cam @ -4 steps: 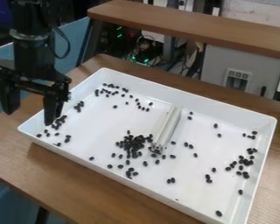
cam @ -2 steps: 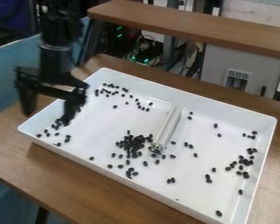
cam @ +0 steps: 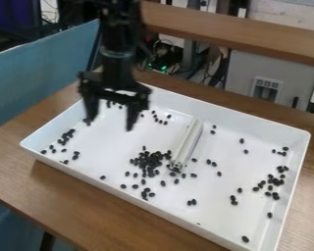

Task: Sweep into pile

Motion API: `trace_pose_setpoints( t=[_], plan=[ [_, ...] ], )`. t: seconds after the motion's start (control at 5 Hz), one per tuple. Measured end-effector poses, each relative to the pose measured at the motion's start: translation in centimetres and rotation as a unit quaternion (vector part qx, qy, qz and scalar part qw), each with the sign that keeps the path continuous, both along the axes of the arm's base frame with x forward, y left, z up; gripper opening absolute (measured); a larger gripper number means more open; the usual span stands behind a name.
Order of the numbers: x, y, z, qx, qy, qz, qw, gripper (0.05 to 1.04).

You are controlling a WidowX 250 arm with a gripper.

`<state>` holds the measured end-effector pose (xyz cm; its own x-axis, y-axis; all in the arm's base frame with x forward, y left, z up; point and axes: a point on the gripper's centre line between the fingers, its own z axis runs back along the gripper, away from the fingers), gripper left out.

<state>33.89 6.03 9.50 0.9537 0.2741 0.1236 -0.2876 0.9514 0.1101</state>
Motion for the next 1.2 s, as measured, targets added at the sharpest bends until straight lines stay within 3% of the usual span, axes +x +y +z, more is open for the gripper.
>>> trace_pose_setpoints(
  t=[0.2, 0.4, 0.6, 1.0, 1.2],
  plan=[
    [2.1, -2.6, 0.1, -0.005, -0.033, 0.006, 0.9994, 0.999],
    [4.4, -4.7, -1.2, -0.006, -0.044, 0.037, 0.9983, 0.999],
    [5.9, -6.7, -3.0, 0.012, -0.055, 0.061, 0.9965, 0.999],
    [6.8, -7.3, -5.2, -0.016, -0.038, 0.075, 0.9963, 0.999],
    [6.9, -6.3, -7.1, -0.018, -0.011, 0.08, 0.9966, 0.999]
  ],
)
